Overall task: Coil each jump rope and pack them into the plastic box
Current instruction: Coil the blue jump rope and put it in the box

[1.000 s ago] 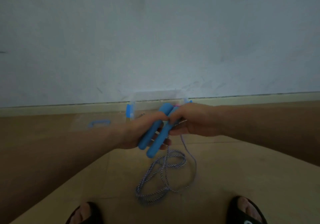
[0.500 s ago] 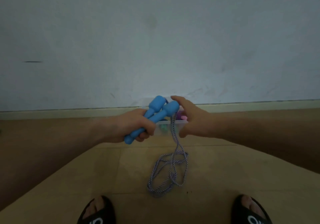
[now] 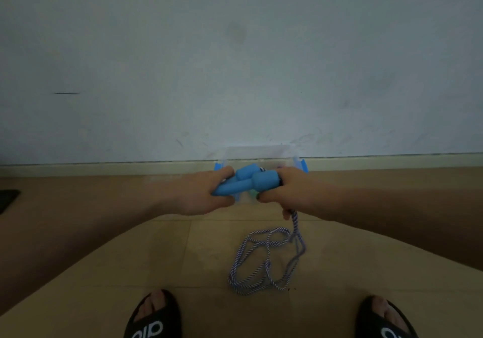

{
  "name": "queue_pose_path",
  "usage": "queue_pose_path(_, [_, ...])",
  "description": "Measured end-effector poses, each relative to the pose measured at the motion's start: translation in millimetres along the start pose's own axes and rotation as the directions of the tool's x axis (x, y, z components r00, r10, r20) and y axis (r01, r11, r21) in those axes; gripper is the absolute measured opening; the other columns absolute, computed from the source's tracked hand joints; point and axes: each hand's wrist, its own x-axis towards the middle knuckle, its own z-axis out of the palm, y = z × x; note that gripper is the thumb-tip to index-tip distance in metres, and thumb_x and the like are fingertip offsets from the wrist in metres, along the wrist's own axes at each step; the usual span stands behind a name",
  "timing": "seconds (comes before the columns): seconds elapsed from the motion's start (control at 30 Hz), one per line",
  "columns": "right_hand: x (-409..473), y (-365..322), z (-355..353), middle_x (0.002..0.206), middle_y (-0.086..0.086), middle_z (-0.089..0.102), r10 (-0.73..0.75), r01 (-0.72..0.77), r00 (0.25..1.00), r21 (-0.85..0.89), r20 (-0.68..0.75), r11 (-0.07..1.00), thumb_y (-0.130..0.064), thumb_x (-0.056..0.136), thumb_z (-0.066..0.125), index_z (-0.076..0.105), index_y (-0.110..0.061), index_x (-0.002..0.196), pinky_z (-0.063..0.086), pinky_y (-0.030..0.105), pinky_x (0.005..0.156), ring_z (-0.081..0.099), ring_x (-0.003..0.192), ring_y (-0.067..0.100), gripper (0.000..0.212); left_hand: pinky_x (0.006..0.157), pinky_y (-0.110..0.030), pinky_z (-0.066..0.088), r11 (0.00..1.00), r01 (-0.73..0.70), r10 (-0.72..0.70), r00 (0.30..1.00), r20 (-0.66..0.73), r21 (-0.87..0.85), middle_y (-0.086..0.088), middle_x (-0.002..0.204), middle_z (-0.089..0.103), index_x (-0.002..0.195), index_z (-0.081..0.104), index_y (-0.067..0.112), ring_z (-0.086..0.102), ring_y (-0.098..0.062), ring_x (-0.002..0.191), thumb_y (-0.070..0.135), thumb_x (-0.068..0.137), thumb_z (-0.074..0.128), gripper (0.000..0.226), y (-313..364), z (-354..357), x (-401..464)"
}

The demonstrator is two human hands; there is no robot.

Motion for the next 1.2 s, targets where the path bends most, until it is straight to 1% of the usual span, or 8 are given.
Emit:
queue_pose_path(0.17, [3.5, 5.3, -3.9, 0.094, 0.004, 0.059, 0.019, -0.019, 1.000, -0.009, -0.001, 1.000, -0.019, 0.082, 0.075, 0.056, -0.015, 0.114, 0.060, 0.030, 0.059, 0.061, 0.065, 0.013, 0.038, 0.053, -0.027, 0.047, 1.000, -0.016, 0.016, 0.999, 0.037, -0.004, 0.002, 0.077, 0.058, 0.107, 0.041, 0.040, 0.054, -0.009, 0.053, 0.037, 0.094, 0.057, 0.021, 1.8, 7.3, 6.2])
queue_pose_path(0.33, [6.0, 11.3, -5.9, 0.092, 0.009, 0.060, 0.013, -0.013, 1.000, 0.063, -0.005, 0.998, -0.017, 0.080, 0.077, 0.054, -0.015, 0.117, 0.062, 0.040, 0.064, 0.060, 0.063, 0.019, 0.044, 0.064, -0.027, 0.041, 0.998, -0.058, 0.058, 0.998, -0.009, 0.003, 0.007, 0.089, 0.054, 0.118, 0.040, 0.043, 0.055, -0.011, 0.073, 0.029, 0.093, 0.059, 0.034, 0.1, 6.6, 14.5])
queue_pose_path(0.57, [3.9, 11.2, -6.9, 0.103, 0.013, 0.060, -0.041, 0.039, 0.999, 0.125, 0.013, 0.991, -0.005, 0.073, 0.081, 0.047, -0.023, 0.123, 0.058, 0.031, 0.059, 0.061, 0.060, 0.017, 0.063, 0.077, -0.027, 0.045, 0.994, -0.104, 0.104, 0.994, -0.018, 0.023, 0.004, 0.106, 0.051, 0.137, 0.034, 0.043, 0.056, -0.012, 0.085, 0.029, 0.095, 0.058, 0.050, -2.5, 13.5, 18.4])
queue_pose_path(0.77, [4.1, 6.0, -8.1, 0.078, 0.009, 0.055, -0.052, 0.020, 0.990, 0.229, 0.133, 0.973, -0.023, 0.075, 0.083, 0.054, -0.021, 0.117, 0.043, 0.026, 0.045, 0.046, 0.049, 0.012, 0.052, 0.072, -0.008, 0.036, 0.991, -0.127, 0.128, 0.991, -0.026, 0.031, 0.015, 0.111, 0.048, 0.146, 0.032, 0.037, 0.048, 0.009, 0.088, 0.023, 0.097, 0.056, 0.056, 5.8, 16.7, 12.2])
queue_pose_path(0.87, [6.0, 8.7, -3.3, 0.068, 0.001, 0.050, -0.037, 0.026, 0.998, 0.191, 0.052, 0.981, -0.038, 0.075, 0.081, 0.055, -0.022, 0.106, 0.038, 0.024, 0.042, 0.041, 0.043, 0.009, 0.043, 0.074, -0.009, 0.039, 0.992, -0.124, 0.124, 0.992, -0.024, 0.009, 0.018, 0.111, 0.053, 0.143, 0.037, 0.037, 0.051, 0.006, 0.087, 0.022, 0.096, 0.057, 0.052, 5.6, 15.4, 11.0])
queue_pose_path(0.97, [6.1, 11.1, -0.1, 0.077, 0.002, 0.052, -0.042, 0.039, 0.999, 0.118, 0.023, 0.992, -0.041, 0.070, 0.083, 0.054, -0.027, 0.100, 0.039, 0.024, 0.042, 0.044, 0.051, 0.011, 0.044, 0.072, -0.026, 0.047, 0.997, -0.066, 0.067, 0.997, 0.042, -0.029, 0.009, 0.100, 0.062, 0.128, 0.044, 0.039, 0.059, -0.007, 0.083, 0.029, 0.091, 0.063, 0.043, 5.3, 16.1, 10.0])
queue_pose_path(1.03, [5.8, 11.5, 0.6, 0.082, 0.001, 0.053, -0.036, 0.036, 0.999, 0.078, 0.004, 0.996, -0.040, 0.068, 0.085, 0.054, -0.027, 0.099, 0.039, 0.022, 0.042, 0.046, 0.055, 0.011, 0.046, 0.066, -0.024, 0.044, 0.998, -0.044, 0.046, 0.997, 0.055, -0.047, 0.011, 0.092, 0.060, 0.118, 0.047, 0.037, 0.060, -0.007, 0.078, 0.035, 0.089, 0.066, 0.034, 9.0, 20.9, 10.0])
queue_pose_path(1.2, [8.5, 8.6, -3.5, 0.074, -0.001, 0.052, -0.015, 0.012, 1.000, 0.126, 0.020, 0.992, -0.039, 0.069, 0.085, 0.055, -0.024, 0.099, 0.036, 0.021, 0.040, 0.041, 0.046, 0.008, 0.045, 0.061, -0.027, 0.043, 0.992, -0.010, 0.026, 0.992, -0.122, 0.129, 0.009, 0.081, 0.061, 0.090, 0.048, 0.034, 0.059, -0.009, 0.072, 0.051, 0.092, 0.054, 0.018, 17.4, 20.3, 10.7])
